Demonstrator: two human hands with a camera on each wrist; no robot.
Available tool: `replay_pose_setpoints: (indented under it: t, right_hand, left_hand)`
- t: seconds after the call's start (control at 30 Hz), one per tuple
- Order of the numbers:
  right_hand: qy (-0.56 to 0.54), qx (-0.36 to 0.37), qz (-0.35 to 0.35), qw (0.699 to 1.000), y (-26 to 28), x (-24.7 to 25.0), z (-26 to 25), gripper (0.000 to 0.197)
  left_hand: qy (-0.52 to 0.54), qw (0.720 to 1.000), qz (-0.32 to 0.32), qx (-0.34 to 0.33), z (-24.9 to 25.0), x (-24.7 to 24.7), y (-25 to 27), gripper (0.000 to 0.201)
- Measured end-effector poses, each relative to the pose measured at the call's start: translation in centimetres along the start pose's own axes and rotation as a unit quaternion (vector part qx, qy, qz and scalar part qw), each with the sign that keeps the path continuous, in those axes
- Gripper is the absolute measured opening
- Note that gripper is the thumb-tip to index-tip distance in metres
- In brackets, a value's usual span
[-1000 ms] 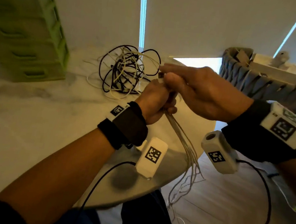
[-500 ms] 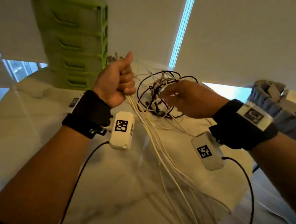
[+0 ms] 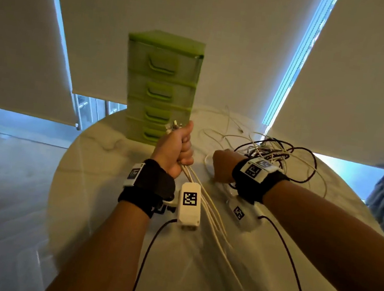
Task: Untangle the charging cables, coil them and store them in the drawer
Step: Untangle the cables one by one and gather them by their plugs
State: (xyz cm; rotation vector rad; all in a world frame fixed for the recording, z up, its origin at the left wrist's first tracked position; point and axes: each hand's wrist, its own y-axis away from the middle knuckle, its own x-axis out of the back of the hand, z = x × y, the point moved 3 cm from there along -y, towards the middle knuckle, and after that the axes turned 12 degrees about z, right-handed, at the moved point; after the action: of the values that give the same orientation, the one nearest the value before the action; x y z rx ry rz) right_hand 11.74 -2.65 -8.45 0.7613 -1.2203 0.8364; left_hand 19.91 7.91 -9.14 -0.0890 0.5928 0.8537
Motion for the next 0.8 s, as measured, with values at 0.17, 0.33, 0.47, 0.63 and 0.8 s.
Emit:
replay_pose_setpoints:
  t: [0.17, 0.33, 0.47, 0.63, 0.8]
  right_hand:
    - [-0.176, -0.021, -0.019, 0.984, 0.1, 2.6, 0.5, 0.014]
    - [-0.566, -0.068, 0.170, 0.803, 3.6, 8.4, 3.2, 0.031]
    - [-0.678, -0.041, 0.270, 0.682, 5.5, 11.1, 5.3, 0.023]
    - [-0.369, 0.024, 0.291, 0.882, 6.3, 11.7, 6.0, 0.021]
    - [-0.426, 0.020, 0.319, 0.846, 6.6, 12.4, 5.9, 0.020]
  left_hand:
    - [0.018, 0.999, 0.029, 0.013, -0.1, 0.4, -0.2, 0.044]
    - [0.020, 0.999, 0.037, -0.007, 0.0, 0.4, -0.1, 0.030]
    - [0.014, 0.999, 0.025, -0.016, -0.3, 0.3, 0.1, 0.019]
    - [0.024, 1.000, 0.010, -0.008, -0.1, 0.0, 0.5, 0.017]
    - [-0.021, 0.998, -0.024, -0.051, 0.1, -1.2, 1.2, 0.013]
